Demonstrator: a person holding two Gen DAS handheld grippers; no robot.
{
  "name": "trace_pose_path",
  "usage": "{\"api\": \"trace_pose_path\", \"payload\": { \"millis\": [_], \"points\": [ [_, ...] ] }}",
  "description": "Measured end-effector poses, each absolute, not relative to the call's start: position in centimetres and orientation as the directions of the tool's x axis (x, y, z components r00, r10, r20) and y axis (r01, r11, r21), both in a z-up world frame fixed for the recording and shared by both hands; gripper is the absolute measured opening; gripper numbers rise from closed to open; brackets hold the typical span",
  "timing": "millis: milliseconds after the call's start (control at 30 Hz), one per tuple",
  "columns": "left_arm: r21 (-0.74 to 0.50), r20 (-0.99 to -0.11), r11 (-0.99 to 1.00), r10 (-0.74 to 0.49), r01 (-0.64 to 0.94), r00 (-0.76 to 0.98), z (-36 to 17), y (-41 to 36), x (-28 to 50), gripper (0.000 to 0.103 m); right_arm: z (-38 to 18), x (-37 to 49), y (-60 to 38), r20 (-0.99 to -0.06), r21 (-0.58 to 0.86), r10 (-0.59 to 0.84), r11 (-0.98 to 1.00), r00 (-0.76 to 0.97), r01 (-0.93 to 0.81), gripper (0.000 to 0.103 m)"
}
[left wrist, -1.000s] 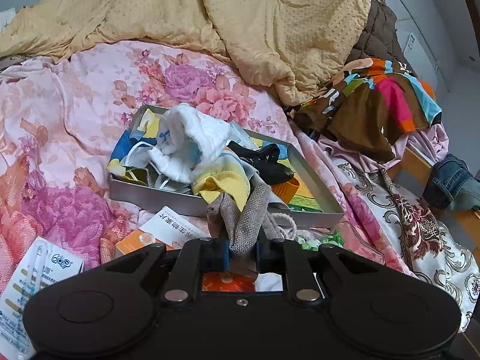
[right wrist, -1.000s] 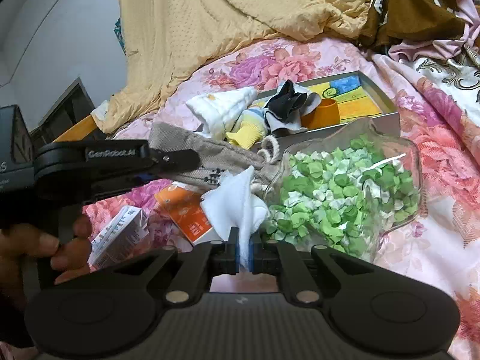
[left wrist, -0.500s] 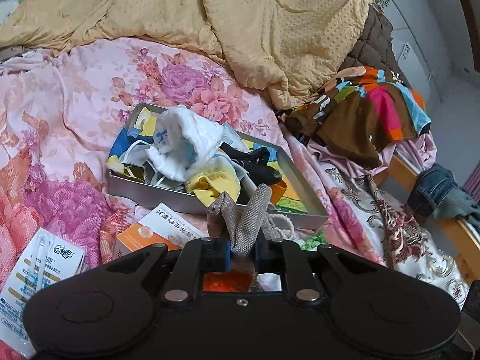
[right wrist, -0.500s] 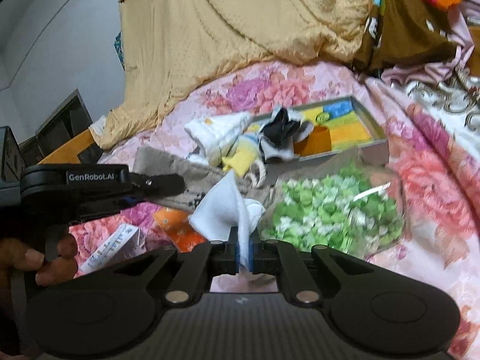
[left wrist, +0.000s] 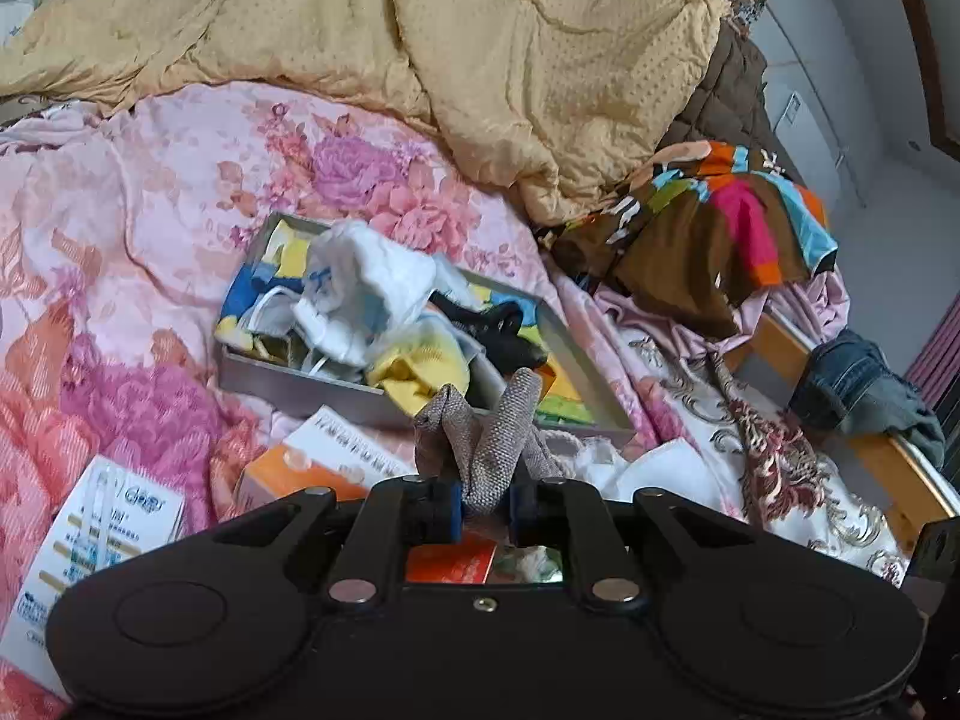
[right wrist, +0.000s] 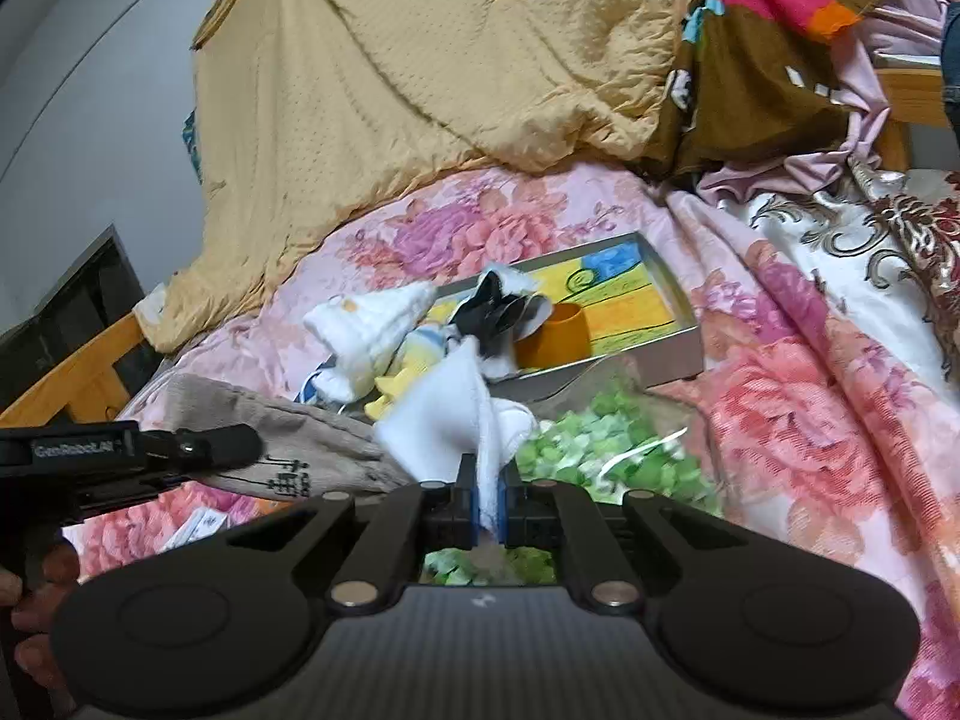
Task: Organize soft objects
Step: 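Lift and carry the pouch and white cloth with both tools over the tray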
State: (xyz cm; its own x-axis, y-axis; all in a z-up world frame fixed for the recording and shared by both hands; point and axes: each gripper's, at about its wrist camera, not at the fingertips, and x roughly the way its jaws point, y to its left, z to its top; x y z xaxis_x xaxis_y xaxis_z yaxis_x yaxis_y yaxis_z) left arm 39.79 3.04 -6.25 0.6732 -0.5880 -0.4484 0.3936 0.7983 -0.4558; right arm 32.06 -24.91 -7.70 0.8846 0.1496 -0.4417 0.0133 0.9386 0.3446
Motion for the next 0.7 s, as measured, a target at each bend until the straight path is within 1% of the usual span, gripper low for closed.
{"api": "trace_pose_path", "payload": {
  "millis": [233, 400, 533, 700],
  "points": [
    [-0.499, -0.379, 0.762, -0.62, 0.413, 0.687, -4.7, 2.3, 41.0, 0.013, -7.7, 32.4, -26.5, -0.427, 0.361, 0.13, 0.932, 0.895, 0.037, 0.006],
    [-0.507, -0.348, 0.749, -0.631, 0.428, 0.693, -4.1, 1.1, 42.4, 0.013, -7.2, 33.1, -28.2, -0.413, 0.366, 0.096, 0.928, 0.906, 0.068, 0.006],
    [-0.519, -0.317, 0.727, -0.652, 0.45, 0.689, -3.8, -0.3, 44.6, 0.013, -7.5, 33.5, -29.4, -0.427, 0.392, 0.079, 0.914, 0.901, 0.105, 0.006],
    [-0.546, -0.284, 0.702, -0.669, 0.458, 0.687, -4.3, -1.5, 46.8, 0.013, -7.6, 35.0, -29.7, -0.451, 0.303, 0.047, 0.947, 0.891, 0.104, 0.006]
  ]
}}
